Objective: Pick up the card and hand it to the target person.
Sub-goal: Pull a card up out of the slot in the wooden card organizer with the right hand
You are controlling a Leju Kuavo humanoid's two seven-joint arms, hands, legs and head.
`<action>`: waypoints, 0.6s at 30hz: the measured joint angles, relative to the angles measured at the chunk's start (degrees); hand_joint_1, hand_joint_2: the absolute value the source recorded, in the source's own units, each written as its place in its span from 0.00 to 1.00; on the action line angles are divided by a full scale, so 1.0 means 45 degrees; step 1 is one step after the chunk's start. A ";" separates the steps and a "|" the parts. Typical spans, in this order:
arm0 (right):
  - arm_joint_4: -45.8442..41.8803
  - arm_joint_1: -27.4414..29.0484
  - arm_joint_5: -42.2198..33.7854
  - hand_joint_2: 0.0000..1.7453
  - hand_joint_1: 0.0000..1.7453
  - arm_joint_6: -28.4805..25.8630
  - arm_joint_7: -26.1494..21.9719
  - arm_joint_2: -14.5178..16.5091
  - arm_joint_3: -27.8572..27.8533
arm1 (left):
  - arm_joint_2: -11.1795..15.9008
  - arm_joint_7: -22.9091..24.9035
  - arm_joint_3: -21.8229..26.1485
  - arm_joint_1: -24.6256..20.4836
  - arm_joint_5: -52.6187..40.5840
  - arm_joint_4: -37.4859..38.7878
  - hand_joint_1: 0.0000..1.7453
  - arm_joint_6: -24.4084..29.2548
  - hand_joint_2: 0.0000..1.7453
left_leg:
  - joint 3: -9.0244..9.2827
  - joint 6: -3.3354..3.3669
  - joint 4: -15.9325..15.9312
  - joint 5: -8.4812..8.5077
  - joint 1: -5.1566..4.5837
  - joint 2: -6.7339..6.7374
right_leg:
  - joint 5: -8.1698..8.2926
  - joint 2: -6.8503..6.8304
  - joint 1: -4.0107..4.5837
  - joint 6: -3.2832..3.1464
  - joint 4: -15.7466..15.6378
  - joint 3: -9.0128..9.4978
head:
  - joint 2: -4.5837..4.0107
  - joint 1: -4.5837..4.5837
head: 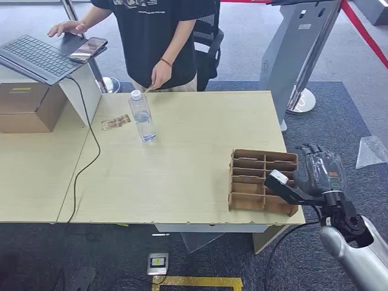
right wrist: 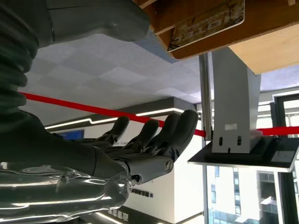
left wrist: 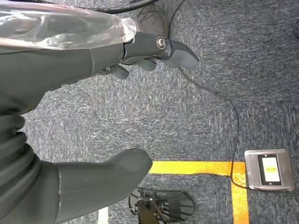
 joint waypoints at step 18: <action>0.1984 -0.0789 -0.0055 1.00 0.24 -0.0602 -0.0322 0.0573 0.0332 | 0.0001 0.0043 0.0076 0.0005 0.0097 -0.0003 0.00 0.0039 1.00 | 0.0014 0.0000 -0.0007 -0.0001 0.0002 -0.0011 | -0.0003 -0.0006 0.0002 0.0002 -0.0009 0.0019 | 0.0000 0.0000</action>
